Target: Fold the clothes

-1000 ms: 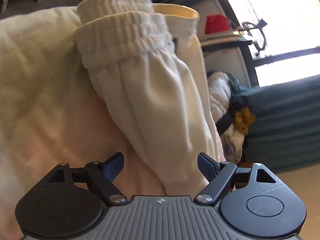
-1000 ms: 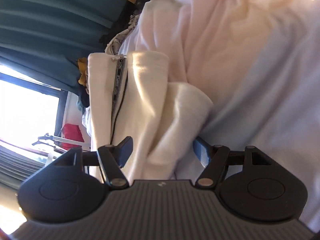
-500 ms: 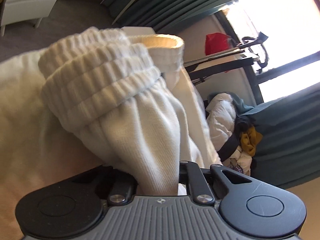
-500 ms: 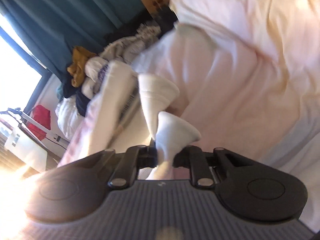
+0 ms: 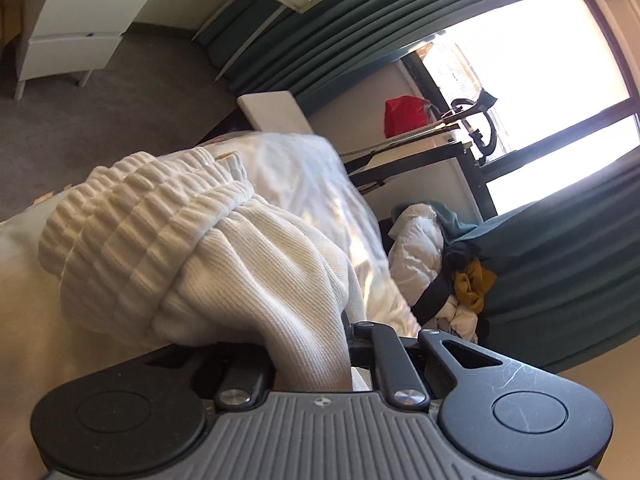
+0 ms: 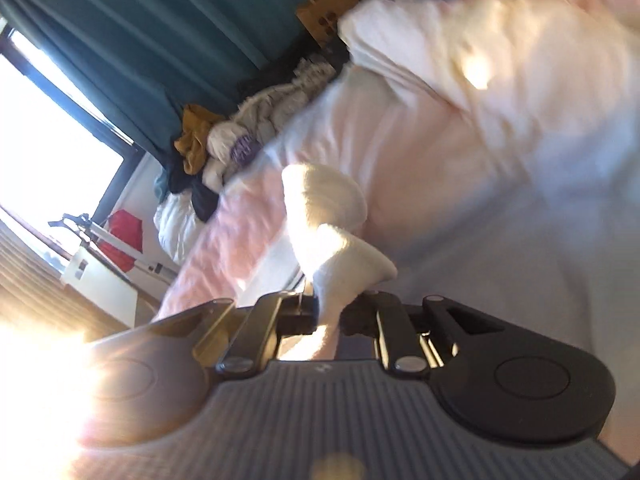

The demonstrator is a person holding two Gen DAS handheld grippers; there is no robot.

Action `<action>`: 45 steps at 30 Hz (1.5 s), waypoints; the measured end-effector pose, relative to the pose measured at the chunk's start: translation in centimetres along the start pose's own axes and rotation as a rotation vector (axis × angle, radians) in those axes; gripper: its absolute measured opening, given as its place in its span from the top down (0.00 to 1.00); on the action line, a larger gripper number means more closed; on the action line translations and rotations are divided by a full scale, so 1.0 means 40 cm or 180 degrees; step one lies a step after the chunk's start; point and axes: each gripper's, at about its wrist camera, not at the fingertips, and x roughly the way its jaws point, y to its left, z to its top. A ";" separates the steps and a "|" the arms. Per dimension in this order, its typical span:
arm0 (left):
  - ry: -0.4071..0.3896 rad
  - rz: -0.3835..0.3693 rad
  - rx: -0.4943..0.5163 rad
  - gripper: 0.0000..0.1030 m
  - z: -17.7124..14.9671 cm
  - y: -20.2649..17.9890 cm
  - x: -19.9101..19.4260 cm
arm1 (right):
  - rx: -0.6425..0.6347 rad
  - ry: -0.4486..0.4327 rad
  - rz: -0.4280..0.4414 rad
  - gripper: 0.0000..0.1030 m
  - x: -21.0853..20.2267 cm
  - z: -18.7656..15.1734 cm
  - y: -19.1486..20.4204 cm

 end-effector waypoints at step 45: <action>0.0897 -0.0495 0.4343 0.35 -0.813 -0.320 0.206 | 0.0148 0.0278 0.0049 0.66 0.035 -0.041 -0.142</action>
